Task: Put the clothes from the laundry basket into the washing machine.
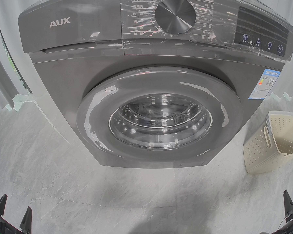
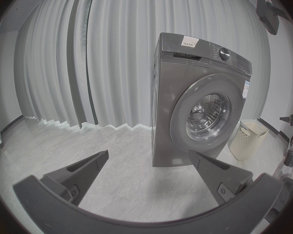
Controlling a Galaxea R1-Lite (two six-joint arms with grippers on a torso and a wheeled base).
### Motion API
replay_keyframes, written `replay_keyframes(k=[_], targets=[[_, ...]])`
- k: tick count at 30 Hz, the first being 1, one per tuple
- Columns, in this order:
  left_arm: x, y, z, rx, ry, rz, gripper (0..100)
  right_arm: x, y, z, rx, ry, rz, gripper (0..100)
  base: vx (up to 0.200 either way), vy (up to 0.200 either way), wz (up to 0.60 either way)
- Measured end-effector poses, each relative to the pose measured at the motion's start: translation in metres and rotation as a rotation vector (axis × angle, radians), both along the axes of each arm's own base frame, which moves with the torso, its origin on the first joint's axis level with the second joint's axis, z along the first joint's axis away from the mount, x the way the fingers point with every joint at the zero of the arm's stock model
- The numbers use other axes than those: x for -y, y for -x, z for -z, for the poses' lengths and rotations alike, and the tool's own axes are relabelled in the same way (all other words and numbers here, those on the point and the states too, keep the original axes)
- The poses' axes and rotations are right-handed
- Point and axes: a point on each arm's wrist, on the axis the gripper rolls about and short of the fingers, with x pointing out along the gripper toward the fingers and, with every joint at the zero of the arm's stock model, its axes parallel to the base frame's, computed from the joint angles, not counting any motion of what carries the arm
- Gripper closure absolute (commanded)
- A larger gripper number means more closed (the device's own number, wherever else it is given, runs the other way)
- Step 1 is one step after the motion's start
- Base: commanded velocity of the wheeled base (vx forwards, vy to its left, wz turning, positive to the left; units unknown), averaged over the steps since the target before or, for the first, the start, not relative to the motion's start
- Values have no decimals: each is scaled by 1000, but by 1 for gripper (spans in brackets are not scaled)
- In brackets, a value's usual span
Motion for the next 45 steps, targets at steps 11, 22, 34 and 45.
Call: replay_keyframes(k=[11,22,34,45], targets=[[0,0,0,0,11,-1,0,0,1,7,-56,4,10,0,0,0,0],[0,0,0,0,13,-2,0,-1,1,8,-62,40,-27,0,0,0,0],[0,0,0,0,-1,-5,0,-1,1,8,-62,38,-26,0,0,0,0],[0,0,0,0,-8,-6,0,-1,1,8,-62,43,-27,0,0,0,0]])
